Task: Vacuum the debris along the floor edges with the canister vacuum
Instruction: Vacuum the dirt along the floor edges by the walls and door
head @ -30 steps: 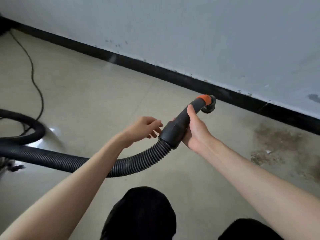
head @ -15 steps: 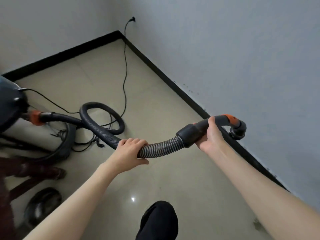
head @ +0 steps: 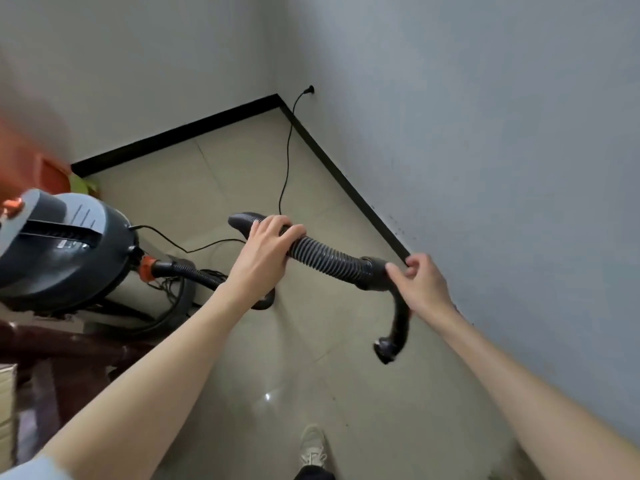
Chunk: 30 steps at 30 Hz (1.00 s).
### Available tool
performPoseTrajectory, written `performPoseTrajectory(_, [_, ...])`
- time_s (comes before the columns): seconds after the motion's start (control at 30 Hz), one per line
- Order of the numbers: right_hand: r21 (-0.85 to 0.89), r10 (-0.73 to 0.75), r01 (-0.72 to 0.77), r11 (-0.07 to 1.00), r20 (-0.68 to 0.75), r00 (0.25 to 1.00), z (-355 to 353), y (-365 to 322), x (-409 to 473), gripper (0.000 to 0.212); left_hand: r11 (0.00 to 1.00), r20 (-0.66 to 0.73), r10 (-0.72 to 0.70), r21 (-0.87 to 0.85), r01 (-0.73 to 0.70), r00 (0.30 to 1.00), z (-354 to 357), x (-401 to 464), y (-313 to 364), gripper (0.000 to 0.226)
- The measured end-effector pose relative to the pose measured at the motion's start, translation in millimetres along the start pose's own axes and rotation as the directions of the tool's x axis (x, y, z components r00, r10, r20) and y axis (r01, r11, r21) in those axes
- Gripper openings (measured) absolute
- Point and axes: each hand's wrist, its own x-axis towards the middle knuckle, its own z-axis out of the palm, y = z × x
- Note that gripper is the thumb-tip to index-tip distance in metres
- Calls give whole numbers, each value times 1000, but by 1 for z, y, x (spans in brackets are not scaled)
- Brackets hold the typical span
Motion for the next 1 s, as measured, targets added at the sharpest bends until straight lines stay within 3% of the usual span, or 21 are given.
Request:
performPoseTrajectory(0.07, [-46,-209,223,974,208,956,-11,-12,1,59,997,22,77,20,-77,997,-3,19,5,51])
performPoseTrajectory(0.17, [-79,-268,342,937,468,842,-11,-28,-3,48,982,53,185,35,-187,981,-7,44,18,47])
performPoseTrajectory(0.23, [-96,-266,332,938,412,871,0,-27,-6,39,968,72,249,-1,-250,966,-10,57,28,44])
performPoseTrajectory(0.3, [5,-246,255,967,292,924,6,-24,-10,31,970,54,237,-67,-233,970,-13,65,38,41])
performPoseTrajectory(0.4, [204,-126,86,975,187,974,-5,-15,-16,20,976,1,19,-215,-19,1000,-14,59,66,45])
performPoseTrajectory(0.47, [358,-16,-34,933,135,991,-15,-3,-18,20,933,85,-184,-299,201,979,-13,45,91,43])
performPoseTrajectory(0.53, [534,89,-134,835,110,990,-22,8,-21,16,867,205,-344,-304,394,916,-7,22,111,29])
performPoseTrajectory(0.6, [688,200,-220,691,111,973,-27,12,-23,13,824,295,-424,-267,500,856,1,-5,129,20])
performPoseTrajectory(0.7, [856,320,-305,418,176,931,-42,9,-31,12,726,415,-523,-240,644,744,7,-36,157,38])
performPoseTrajectory(0.8, [889,383,-416,191,323,865,-62,11,-45,21,636,584,-602,-61,769,545,7,-55,181,57])
performPoseTrajectory(0.83, [892,379,-432,129,359,853,-72,11,-50,24,575,629,-623,-36,817,466,7,-59,188,61])
performPoseTrajectory(0.9, [897,371,-442,17,405,836,-91,14,-60,32,310,713,-629,-138,941,311,4,-59,198,67])
performPoseTrajectory(0.93, [896,369,-442,-39,424,827,-102,17,-67,39,124,749,-601,-257,958,279,2,-54,204,67])
performPoseTrajectory(1.0, [899,369,-413,-142,436,821,-123,28,-81,47,-180,787,-532,-467,866,314,-1,-43,214,69])
